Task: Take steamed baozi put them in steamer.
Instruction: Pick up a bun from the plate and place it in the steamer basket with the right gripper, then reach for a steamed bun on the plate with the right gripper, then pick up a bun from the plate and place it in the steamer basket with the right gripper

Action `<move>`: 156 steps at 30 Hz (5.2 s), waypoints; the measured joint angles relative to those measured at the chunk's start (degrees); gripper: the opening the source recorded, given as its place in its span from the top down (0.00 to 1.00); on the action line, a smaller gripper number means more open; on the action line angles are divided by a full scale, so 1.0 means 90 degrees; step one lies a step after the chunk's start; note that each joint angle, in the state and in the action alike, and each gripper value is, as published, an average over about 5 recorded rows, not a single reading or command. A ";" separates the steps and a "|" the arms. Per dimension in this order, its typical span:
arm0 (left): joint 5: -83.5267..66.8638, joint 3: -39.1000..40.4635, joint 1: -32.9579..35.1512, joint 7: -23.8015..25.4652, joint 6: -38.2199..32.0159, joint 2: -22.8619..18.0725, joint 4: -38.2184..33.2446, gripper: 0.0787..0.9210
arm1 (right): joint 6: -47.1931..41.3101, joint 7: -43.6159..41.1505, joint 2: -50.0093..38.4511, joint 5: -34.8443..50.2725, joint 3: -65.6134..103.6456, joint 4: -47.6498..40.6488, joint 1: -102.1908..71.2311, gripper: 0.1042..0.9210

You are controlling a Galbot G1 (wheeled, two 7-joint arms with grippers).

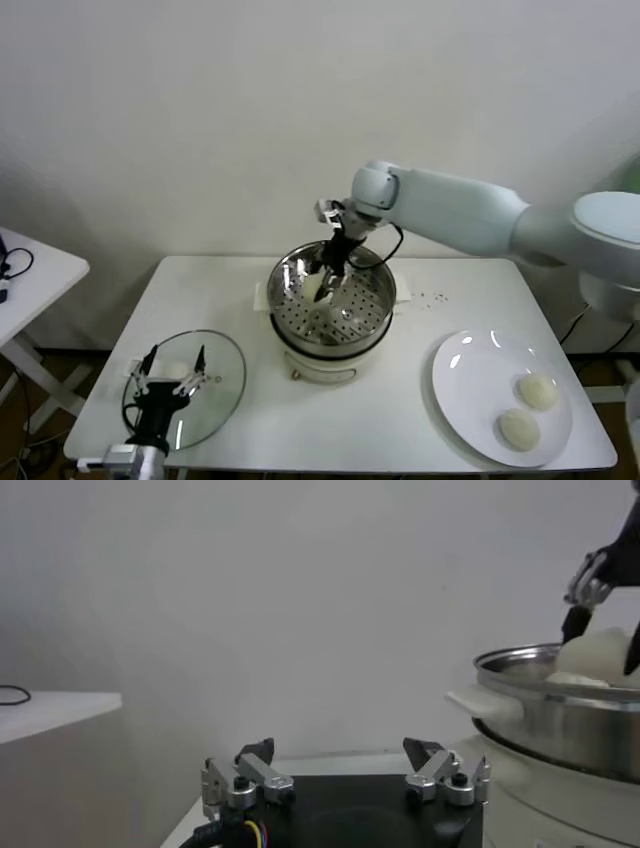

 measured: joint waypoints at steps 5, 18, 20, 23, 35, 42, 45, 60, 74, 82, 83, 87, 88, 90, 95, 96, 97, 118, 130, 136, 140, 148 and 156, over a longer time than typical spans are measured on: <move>-0.0015 -0.0023 0.0024 0.0001 -0.0018 0.0009 0.0021 0.12 | 0.0031 -0.0003 0.0217 -0.0168 0.0063 -0.0257 -0.0201 0.36; -0.0006 0.0008 -0.0004 0.0006 -0.0023 0.0001 0.0043 0.12 | 0.0067 0.0035 0.0465 -0.0437 0.0147 -0.0557 -0.0471 0.36; -0.0003 0.0014 -0.0004 0.0006 -0.0021 -0.0005 0.0044 0.12 | 0.0084 0.0049 0.0473 -0.0470 0.0156 -0.0571 -0.0498 0.34; -0.0002 0.0018 0.0006 0.0006 -0.0018 -0.0010 0.0033 0.12 | 0.0108 0.0057 0.0472 -0.0514 0.0169 -0.0581 -0.0520 0.27; 0.0016 0.0016 0.0001 0.0007 -0.0001 -0.0010 0.0004 0.12 | 0.0176 -0.0058 0.0200 -0.0527 0.0145 -0.0233 -0.0296 0.12; 0.0033 0.0025 -0.0019 0.0007 0.0013 -0.0005 0.0001 0.12 | 0.0343 -0.0268 -0.0517 -0.0529 -0.0019 0.0445 0.0289 0.12; 0.0032 0.0023 -0.0021 0.0005 0.0031 -0.0003 -0.0007 0.12 | 0.0492 -0.0413 -0.0950 -0.0594 -0.0135 0.0798 0.0644 0.12; 0.0013 0.0021 0.0030 0.0006 0.0036 0.0061 -0.0040 0.12 | 0.1306 -0.1008 -0.4074 -0.1827 -0.0287 0.2932 0.1165 0.12; 0.0024 0.0163 0.0239 0.0051 -0.0016 0.0019 -0.0182 0.12 | 0.1557 -0.0822 -0.6472 -0.3283 0.0845 0.3744 -0.0789 0.12; 0.0015 0.0135 0.0307 0.0049 -0.0044 0.0001 -0.0192 0.12 | 0.1590 -0.0710 -0.6954 -0.3751 0.1880 0.3890 -0.2393 0.12; 0.0015 0.0128 0.0313 0.0049 -0.0044 0.0000 -0.0197 0.12 | 0.1599 -0.0693 -0.6979 -0.3809 0.2000 0.3892 -0.2584 0.12; 0.0016 0.0099 0.0333 0.0049 -0.0042 0.0000 -0.0214 0.12 | 0.1629 -0.0615 -0.7022 -0.4041 0.2382 0.3868 -0.3225 0.12; 0.0017 0.0094 0.0336 0.0049 -0.0040 -0.0001 -0.0216 0.12 | 0.1634 -0.0596 -0.7021 -0.4095 0.2458 0.3857 -0.3352 0.12; 0.0022 0.0089 0.0338 0.0049 -0.0038 -0.0002 -0.0217 0.12 | 0.1641 -0.0552 -0.7003 -0.4207 0.2597 0.3831 -0.3584 0.12; 0.0057 0.0082 0.0355 0.0049 -0.0038 -0.0007 -0.0198 0.12 | 0.1646 -0.0425 -0.6888 -0.4481 0.2841 0.3752 -0.4034 0.12; 0.0066 0.0080 0.0358 0.0049 -0.0038 -0.0007 -0.0192 0.12 | 0.1648 -0.0400 -0.6858 -0.4530 0.2881 0.3734 -0.4099 0.12; 0.0076 0.0077 0.0360 0.0049 -0.0038 -0.0009 -0.0187 0.12 | 0.1649 -0.0376 -0.6828 -0.4575 0.2917 0.3717 -0.4156 0.12; 0.0137 0.0040 0.0322 0.0057 -0.0040 -0.0028 -0.0071 0.12 | 0.1657 -0.0234 -0.6347 -0.4911 0.3232 0.3495 -0.4690 0.12; 0.0152 0.0042 0.0304 0.0055 -0.0033 -0.0030 -0.0052 0.12 | 0.1692 -0.0291 -0.6215 -0.5081 0.3274 0.3404 -0.4748 0.26; 0.0157 0.0041 0.0314 0.0052 -0.0033 -0.0044 -0.0050 0.12 | 0.1691 -0.0319 -0.6180 -0.5072 0.3294 0.3409 -0.4734 0.28; 0.0159 0.0035 0.0319 0.0049 -0.0034 -0.0048 -0.0055 0.12 | 0.1710 -0.0357 -0.6182 -0.5028 0.3292 0.3438 -0.4644 0.29; 0.0202 0.0050 0.0302 0.0062 -0.0034 -0.0047 -0.0047 0.12 | 0.2110 -0.0581 -0.6101 -0.5301 0.3274 0.3585 -0.3925 0.30; 0.0300 0.0095 0.0244 0.0071 -0.0005 -0.0047 -0.0016 0.12 | 0.2894 -0.0861 -0.5861 -0.5932 0.3252 0.3870 -0.2659 0.30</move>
